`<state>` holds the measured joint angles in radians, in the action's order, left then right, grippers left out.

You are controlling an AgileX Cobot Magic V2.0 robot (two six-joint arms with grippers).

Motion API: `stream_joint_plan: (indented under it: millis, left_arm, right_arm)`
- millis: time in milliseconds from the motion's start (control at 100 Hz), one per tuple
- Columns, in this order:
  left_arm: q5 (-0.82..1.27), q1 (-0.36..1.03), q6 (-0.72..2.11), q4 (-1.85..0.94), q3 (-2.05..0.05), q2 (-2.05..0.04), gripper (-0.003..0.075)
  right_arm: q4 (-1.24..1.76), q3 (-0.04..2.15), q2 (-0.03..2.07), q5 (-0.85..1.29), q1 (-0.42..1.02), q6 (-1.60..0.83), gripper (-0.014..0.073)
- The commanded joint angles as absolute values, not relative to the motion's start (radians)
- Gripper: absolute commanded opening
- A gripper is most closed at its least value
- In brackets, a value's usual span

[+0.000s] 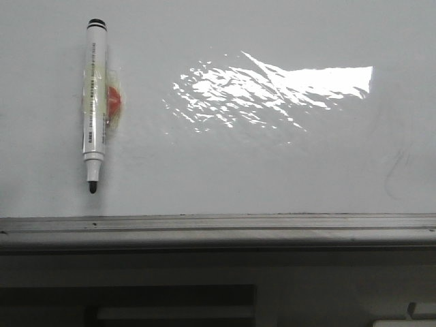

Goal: Write number 9 on whiteboard

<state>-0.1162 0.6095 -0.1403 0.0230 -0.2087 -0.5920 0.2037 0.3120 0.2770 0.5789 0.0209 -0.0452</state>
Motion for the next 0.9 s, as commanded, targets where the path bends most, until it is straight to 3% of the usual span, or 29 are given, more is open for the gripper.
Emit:
stream_joint_plan:
  millis: [0,370,890]
  left_arm:
    - [-0.252,0.699,-0.151,-0.023,-0.246,-0.670,0.0497]
    - [-0.544,0.846,-0.179,-0.127,-0.254,-0.957,0.0471]
    - [-0.621,0.866,-0.250,-0.123,-0.254,-1.105,0.0471]
  right_arm:
    - [0.214,0.346,0.292,0.504,0.019,-0.050,-0.0061]
    - [0.214,0.346,0.292,0.505,0.019,-0.050,-0.0061]
    - [0.214,0.344,0.292,0.506,0.019,-0.050,-0.0061]
